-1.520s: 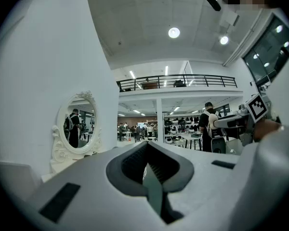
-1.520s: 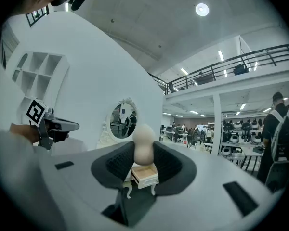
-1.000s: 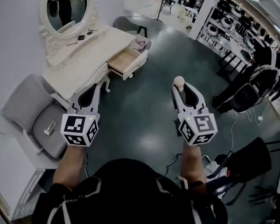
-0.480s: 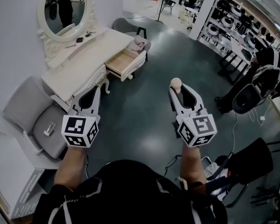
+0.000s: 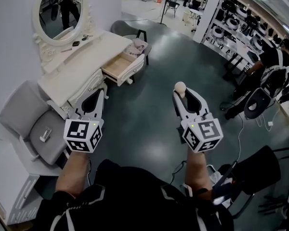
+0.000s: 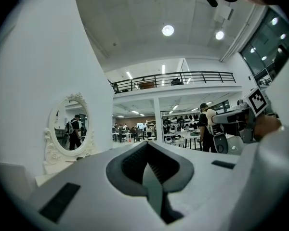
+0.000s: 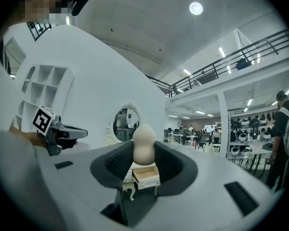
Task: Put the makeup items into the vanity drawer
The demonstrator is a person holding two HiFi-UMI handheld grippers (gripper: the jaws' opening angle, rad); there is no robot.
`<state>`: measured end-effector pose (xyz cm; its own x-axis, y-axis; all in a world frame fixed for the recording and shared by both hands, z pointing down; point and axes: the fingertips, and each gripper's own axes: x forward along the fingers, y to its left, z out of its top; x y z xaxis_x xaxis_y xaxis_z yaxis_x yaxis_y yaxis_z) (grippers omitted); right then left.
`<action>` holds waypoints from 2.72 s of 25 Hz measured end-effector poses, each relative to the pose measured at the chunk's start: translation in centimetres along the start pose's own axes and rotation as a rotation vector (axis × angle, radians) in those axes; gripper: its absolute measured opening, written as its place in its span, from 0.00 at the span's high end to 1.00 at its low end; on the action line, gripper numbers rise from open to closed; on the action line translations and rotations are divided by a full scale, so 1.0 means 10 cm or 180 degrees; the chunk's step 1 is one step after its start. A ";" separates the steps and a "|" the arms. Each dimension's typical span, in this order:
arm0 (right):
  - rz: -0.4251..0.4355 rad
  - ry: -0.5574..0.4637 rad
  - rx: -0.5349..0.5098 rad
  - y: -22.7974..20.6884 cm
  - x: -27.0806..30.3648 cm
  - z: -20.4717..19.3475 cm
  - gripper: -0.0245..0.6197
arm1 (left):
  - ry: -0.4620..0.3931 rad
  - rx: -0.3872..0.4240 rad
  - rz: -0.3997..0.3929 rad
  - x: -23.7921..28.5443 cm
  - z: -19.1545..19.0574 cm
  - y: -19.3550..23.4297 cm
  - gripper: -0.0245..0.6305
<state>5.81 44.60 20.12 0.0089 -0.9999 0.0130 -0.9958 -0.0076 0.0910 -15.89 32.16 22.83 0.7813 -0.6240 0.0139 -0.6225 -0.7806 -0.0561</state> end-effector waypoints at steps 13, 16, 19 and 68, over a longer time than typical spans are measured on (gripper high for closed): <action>-0.0039 0.0030 -0.0038 -0.38 0.69 -0.16 0.74 | 0.0023 -0.0025 -0.0041 0.82 -0.17 0.33 0.96; -0.0066 0.0063 -0.0099 -0.45 1.01 -0.15 0.74 | -0.0011 -0.0068 -0.0056 1.11 -0.17 0.56 0.96; -0.0146 0.0070 -0.0067 -0.56 1.34 -0.15 0.74 | -0.0011 -0.0078 -0.0060 1.41 -0.17 0.79 0.96; 0.0738 0.0058 -0.0281 -1.66 6.00 -0.20 0.73 | 0.0166 0.0053 0.0491 4.50 -0.43 2.97 0.96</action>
<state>23.00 -15.28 21.36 -0.2164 -0.9744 0.0617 -0.9597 0.2239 0.1700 0.58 -19.21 26.12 0.6727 -0.7378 0.0557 -0.7338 -0.6749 -0.0781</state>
